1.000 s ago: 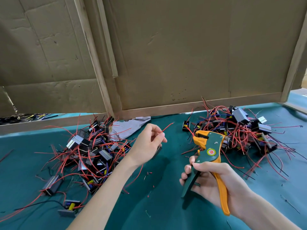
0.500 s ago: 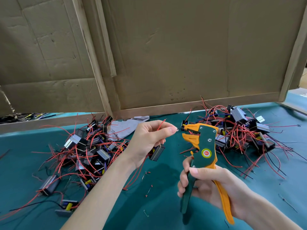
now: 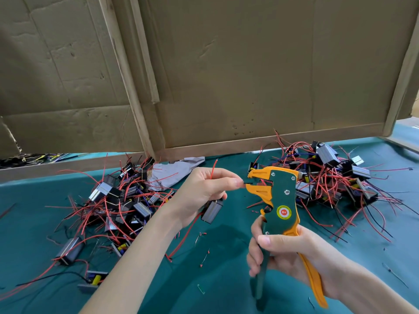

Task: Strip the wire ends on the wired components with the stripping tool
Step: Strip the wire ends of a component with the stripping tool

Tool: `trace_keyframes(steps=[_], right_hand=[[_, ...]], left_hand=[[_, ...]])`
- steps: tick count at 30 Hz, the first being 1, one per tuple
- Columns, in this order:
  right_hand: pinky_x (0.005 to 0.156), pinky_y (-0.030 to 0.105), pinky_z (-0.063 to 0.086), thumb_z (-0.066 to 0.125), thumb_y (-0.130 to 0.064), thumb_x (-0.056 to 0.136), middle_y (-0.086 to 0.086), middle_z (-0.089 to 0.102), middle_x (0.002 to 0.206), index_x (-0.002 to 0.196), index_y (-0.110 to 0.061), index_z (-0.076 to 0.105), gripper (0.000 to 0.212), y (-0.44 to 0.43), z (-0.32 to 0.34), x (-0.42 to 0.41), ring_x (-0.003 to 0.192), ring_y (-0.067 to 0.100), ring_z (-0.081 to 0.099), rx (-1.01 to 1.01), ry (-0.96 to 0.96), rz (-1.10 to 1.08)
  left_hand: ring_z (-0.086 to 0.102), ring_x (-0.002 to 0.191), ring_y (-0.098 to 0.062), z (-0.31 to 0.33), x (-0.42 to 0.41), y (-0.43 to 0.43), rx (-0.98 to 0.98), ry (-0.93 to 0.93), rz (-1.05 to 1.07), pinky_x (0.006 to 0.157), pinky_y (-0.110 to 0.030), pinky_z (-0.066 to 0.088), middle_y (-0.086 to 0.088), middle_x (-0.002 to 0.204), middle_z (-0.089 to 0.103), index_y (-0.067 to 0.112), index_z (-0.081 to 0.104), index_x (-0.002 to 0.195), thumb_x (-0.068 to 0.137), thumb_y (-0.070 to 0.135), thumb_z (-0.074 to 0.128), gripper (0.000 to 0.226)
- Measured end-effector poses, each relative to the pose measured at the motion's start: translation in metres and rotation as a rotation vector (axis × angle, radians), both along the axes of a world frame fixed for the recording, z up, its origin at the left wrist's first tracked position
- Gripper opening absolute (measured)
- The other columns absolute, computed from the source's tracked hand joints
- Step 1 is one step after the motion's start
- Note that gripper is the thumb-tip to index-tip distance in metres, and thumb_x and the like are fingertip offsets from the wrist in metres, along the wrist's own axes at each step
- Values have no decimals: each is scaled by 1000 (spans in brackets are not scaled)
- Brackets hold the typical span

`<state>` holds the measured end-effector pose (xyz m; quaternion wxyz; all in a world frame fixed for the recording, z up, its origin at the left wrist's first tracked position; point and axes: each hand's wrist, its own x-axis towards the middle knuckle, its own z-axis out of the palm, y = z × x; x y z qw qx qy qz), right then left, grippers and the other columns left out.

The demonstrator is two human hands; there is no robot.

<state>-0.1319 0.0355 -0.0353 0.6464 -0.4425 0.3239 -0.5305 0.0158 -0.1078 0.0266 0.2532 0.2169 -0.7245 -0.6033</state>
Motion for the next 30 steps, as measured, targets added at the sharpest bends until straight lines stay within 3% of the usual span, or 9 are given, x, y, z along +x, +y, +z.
trace_keyframes(steps=[7, 9, 11, 13, 15, 17, 24, 28, 30], right_hand=[[48, 34, 45, 83, -30, 67, 11, 39, 48, 59, -12, 50, 38, 10, 8, 17, 40, 23, 44, 143, 68, -179], [42, 27, 36, 84, -34, 66, 7, 29, 45, 54, -14, 42, 48, 11, 10, 22, 35, 18, 32, 216, 48, -268], [39, 24, 31, 84, -35, 67, 4, 24, 45, 53, -15, 38, 52, 9, 9, 22, 34, 17, 25, 276, 25, -362], [39, 29, 36, 83, -26, 65, 6, 28, 47, 55, -13, 42, 44, 4, 8, 21, 36, 20, 31, 270, -23, -373], [47, 37, 48, 77, -4, 67, 12, 39, 54, 60, -9, 51, 27, -2, 8, 19, 45, 26, 44, 234, -141, -345], [54, 41, 52, 70, -11, 68, 15, 45, 61, 67, -8, 55, 16, -7, 7, 17, 54, 30, 51, 193, -190, -343], [61, 41, 54, 78, -16, 57, 18, 48, 65, 69, -8, 58, 25, -4, 6, 11, 60, 33, 54, 147, -152, -305], [62, 43, 54, 77, -15, 59, 18, 48, 66, 69, -7, 57, 24, -4, 8, 11, 61, 33, 53, 133, -149, -252], [65, 43, 54, 78, -15, 62, 18, 48, 67, 70, -7, 57, 24, -3, 9, 10, 63, 33, 54, 105, -121, -210]], left_hand=[[38, 63, -14, 4, 6, -4, -33, -55, -73, 61, -13, 42, 9, 60, 52, 23, 73, 69, 74, 25, 69, 7], [39, 60, -11, 3, 4, -2, -5, -39, -91, 64, -17, 42, 10, 62, 48, 23, 65, 76, 78, 25, 65, 4], [30, 55, -10, -3, -1, 1, 134, 18, -132, 65, -23, 39, 10, 62, 40, 18, 47, 82, 85, 27, 60, 16], [25, 57, -11, -9, -7, 6, 277, 69, -136, 65, -26, 37, 7, 65, 35, 17, 36, 84, 95, 33, 49, 24], [25, 57, -10, -13, -12, 6, 282, 78, -66, 63, -25, 35, 5, 68, 34, 17, 34, 84, 101, 36, 31, 26], [26, 57, -9, -15, -11, 2, 199, 32, -9, 62, -24, 33, 5, 71, 32, 17, 33, 84, 101, 41, 27, 30], [22, 59, -11, -18, -10, -1, -73, -72, 76, 64, -30, 27, 6, 72, 28, 23, 35, 80, 92, 45, 35, 26], [24, 59, -13, -14, -9, 3, -185, -3, 25, 64, -33, 23, -6, 72, 31, 32, 51, 69, 91, 37, 46, 23], [27, 57, -11, -10, -7, 3, -219, 37, 8, 61, -27, 26, 2, 63, 35, 33, 60, 72, 92, 34, 49, 22]])
